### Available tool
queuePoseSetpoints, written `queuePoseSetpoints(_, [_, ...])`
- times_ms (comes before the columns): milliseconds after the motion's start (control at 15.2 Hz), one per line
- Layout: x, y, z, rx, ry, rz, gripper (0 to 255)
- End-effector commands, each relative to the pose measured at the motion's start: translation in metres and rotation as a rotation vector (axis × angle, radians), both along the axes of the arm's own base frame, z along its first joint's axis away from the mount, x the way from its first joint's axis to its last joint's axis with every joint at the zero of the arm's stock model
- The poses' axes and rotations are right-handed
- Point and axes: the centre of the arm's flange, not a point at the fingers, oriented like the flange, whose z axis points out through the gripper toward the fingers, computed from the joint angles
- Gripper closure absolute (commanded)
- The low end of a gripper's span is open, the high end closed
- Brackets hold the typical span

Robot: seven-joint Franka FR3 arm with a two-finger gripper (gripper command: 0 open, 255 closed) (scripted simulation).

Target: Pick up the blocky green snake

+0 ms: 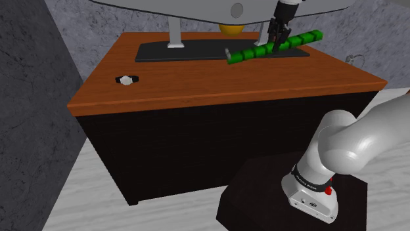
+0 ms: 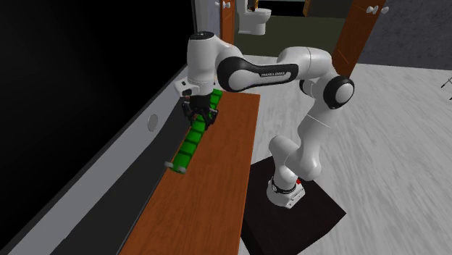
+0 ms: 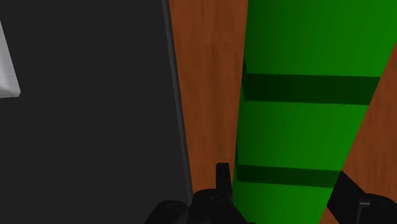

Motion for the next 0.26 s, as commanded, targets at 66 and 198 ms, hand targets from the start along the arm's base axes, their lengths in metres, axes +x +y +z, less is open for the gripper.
queuePoseSetpoints(66, [-0.0006, -0.0005, 0.0153, 0.000, 0.000, 0.000, 255])
queuePoseSetpoints(198, [-0.0006, -0.0005, 0.0161, 0.000, 0.000, 0.000, 255])
